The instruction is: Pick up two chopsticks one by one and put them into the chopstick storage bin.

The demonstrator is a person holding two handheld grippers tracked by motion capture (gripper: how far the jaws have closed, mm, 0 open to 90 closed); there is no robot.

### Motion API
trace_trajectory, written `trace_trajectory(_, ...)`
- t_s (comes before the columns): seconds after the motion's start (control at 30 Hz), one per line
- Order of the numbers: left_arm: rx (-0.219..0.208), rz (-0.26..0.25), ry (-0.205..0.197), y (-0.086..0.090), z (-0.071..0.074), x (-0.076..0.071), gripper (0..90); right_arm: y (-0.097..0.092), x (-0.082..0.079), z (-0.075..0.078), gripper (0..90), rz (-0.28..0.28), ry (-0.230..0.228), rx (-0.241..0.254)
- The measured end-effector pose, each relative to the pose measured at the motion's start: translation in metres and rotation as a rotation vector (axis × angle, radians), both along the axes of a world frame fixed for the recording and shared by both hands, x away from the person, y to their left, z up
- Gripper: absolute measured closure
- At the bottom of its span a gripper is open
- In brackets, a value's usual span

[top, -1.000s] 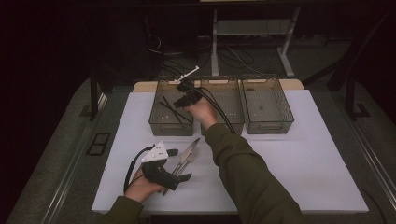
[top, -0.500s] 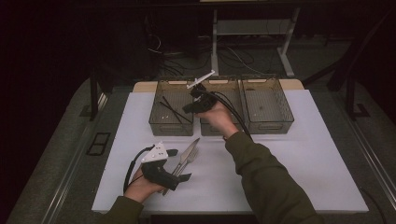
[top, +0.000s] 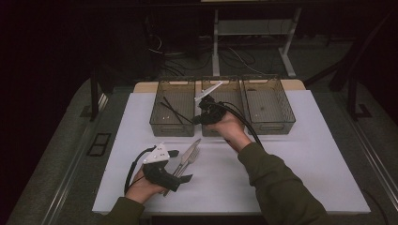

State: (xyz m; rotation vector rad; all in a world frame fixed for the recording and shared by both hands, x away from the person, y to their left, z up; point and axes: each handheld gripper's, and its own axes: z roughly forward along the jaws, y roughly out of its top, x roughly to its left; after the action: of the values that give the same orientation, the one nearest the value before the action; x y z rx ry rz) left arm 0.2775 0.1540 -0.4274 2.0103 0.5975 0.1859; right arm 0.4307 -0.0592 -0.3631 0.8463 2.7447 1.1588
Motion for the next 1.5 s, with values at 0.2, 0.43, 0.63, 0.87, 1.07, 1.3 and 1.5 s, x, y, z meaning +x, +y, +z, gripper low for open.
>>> trace_trajectory(0.2,0.000,-0.002,0.000,0.000,0.000,0.000,0.0,0.006,0.005,-0.006,88.8,-0.008,-0.007,-0.015)
trace_trajectory(0.43,0.000,-0.002,0.001,0.000,0.000,0.000,0.0,0.011,0.010,-0.007,88.8,-0.020,-0.002,-0.015)
trace_trajectory(0.63,0.001,-0.003,-0.004,0.002,0.000,0.001,0.0,0.007,0.010,-0.005,88.7,-0.033,0.009,0.012)
trace_trajectory(0.87,0.004,0.007,0.000,0.003,-0.001,0.001,0.0,-0.011,0.001,-0.002,70.1,-0.017,0.008,0.067)
trace_trajectory(1.07,0.007,0.011,0.006,0.003,-0.001,0.002,0.0,-0.033,-0.009,-0.003,56.3,-0.020,-0.006,0.105)
trace_trajectory(1.3,0.003,0.018,0.010,0.003,-0.002,0.002,0.0,-0.063,-0.024,-0.003,49.7,-0.034,-0.002,0.144)
trace_trajectory(1.5,0.005,0.021,0.007,0.002,-0.002,0.002,0.0,-0.088,-0.040,-0.005,43.7,-0.043,-0.035,0.163)
